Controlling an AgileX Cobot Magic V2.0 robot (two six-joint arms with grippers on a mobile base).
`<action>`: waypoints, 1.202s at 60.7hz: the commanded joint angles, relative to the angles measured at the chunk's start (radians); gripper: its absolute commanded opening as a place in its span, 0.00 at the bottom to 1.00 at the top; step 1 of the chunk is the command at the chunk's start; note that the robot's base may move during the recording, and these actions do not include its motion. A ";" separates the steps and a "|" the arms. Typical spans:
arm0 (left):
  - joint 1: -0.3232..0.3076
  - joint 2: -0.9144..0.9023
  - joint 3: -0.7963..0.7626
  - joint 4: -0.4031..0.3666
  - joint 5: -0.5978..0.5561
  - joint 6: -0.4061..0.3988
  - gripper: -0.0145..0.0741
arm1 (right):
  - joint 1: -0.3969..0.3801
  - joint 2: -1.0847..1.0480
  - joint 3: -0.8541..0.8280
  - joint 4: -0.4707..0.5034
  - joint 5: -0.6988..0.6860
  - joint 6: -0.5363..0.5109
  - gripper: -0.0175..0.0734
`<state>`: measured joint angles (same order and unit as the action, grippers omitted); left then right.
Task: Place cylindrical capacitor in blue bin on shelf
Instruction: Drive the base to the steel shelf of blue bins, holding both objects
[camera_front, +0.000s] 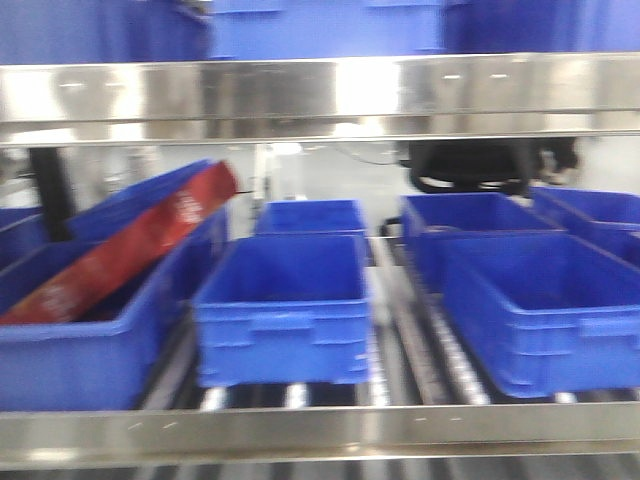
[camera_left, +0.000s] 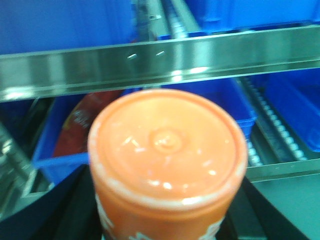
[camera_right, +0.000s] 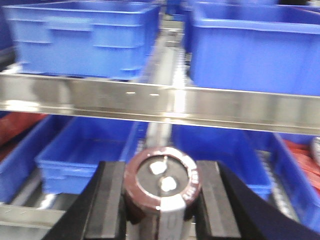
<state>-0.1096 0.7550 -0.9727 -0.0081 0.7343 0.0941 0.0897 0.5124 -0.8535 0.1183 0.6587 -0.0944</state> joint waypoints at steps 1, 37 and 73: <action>-0.006 -0.002 -0.008 -0.005 -0.018 0.003 0.04 | 0.001 -0.005 -0.010 -0.003 -0.037 -0.001 0.09; -0.006 -0.002 -0.008 -0.005 -0.018 0.003 0.04 | 0.001 -0.005 -0.010 -0.003 -0.037 -0.001 0.09; -0.006 -0.002 -0.008 -0.005 -0.018 0.003 0.04 | 0.001 -0.005 -0.010 -0.003 -0.037 -0.001 0.09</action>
<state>-0.1096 0.7550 -0.9727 -0.0101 0.7343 0.0941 0.0897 0.5124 -0.8535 0.1183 0.6587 -0.0944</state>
